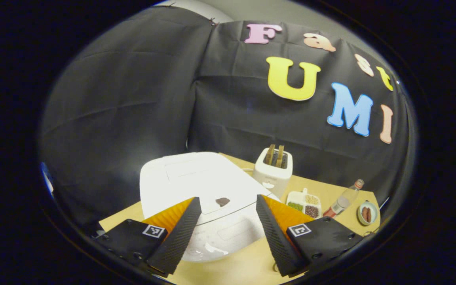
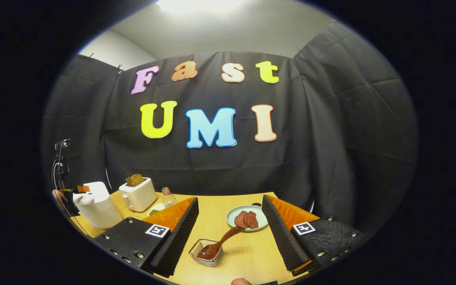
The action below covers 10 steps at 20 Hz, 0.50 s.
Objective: Close the left gripper, press the button to open the rice cooker; take a wooden spoon from the chopstick holder with the right hand, scoop a spoonful of rice and pour it into the rice cooker, then put the wooden spoon back into the chopstick holder.
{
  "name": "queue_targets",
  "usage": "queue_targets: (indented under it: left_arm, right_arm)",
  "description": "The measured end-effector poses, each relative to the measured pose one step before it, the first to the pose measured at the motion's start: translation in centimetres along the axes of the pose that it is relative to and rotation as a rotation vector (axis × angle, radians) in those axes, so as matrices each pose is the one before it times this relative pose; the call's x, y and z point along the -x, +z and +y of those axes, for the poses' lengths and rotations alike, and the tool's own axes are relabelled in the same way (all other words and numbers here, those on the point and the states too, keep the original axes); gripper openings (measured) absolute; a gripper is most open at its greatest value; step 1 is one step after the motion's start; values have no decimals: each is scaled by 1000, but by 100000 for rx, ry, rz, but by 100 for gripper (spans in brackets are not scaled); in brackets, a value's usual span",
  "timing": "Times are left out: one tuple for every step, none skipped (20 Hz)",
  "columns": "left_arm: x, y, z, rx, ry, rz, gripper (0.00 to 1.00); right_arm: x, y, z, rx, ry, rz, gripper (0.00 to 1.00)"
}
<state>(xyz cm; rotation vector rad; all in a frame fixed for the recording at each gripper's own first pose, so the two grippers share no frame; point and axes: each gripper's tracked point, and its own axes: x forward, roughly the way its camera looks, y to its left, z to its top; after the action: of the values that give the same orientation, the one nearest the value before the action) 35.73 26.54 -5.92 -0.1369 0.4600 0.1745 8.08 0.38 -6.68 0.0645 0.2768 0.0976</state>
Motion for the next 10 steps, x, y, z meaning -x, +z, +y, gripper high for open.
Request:
queue_targets:
  left_arm:
    - [1398,1102,-579,-2664,-2593,-4105,98]
    - [1308,1232,-752,-2281,-3187,-4097,94]
    - [1537,1373,-1316,-2069,-4353,-3640,97]
    - [1498,1272,-1253,-1618,-3988,-3085,97]
    - [1336,1159,-1141,-999,-3233,-3100,97]
    - [1250,1146,-1119,-862,-2053,-3080,97]
    - [943,1150,-890,-361,-1304,-3221,97]
    - [852,977,-1001,5,-3417,-2864,96]
    - [1253,624,-1162,307,-2204,-1365,99]
    - [920,504,-905,234,-1913,-1189,97]
  right_arm:
    - [42,490,579,33,1203,-875,98]
    - [157,513,849,-94,1852,-805,98]
    - [146,486,760,-600,1370,-901,98]
    - [-14,344,595,-1304,845,-1100,98]
    - [-27,393,578,-1744,808,-1017,98]
    - [-65,286,569,-1848,661,-1093,98]
    - [-59,259,556,-1242,493,-835,98]
    - [-44,-3,337,-441,10,-680,98]
    - [44,-78,289,62,-535,-134,98]
    - [234,-140,484,1040,183,-447,98]
